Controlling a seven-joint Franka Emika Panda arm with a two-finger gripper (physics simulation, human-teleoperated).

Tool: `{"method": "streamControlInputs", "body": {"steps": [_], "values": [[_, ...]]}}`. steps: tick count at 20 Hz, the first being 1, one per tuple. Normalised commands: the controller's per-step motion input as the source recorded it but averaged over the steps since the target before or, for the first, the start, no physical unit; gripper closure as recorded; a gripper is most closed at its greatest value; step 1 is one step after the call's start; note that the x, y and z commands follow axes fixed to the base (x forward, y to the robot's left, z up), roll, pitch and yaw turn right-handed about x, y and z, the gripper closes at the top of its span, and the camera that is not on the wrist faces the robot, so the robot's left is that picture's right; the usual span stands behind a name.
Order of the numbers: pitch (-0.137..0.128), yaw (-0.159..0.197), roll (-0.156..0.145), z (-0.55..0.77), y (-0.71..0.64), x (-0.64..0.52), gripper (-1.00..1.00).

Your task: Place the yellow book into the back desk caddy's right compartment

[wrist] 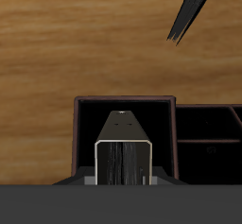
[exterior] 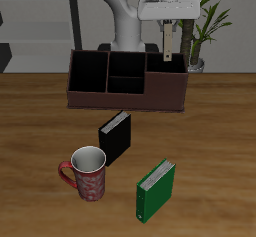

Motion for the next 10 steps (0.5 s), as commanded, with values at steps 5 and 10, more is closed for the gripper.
{"method": "streamControlInputs", "body": {"steps": [5, 10], "values": [[0.045, 0.005, 0.013, -0.28, 0.01, 0.13, 1.0], [0.052, -0.002, -0.012, -0.31, -0.09, 0.16, 1.0]]}}
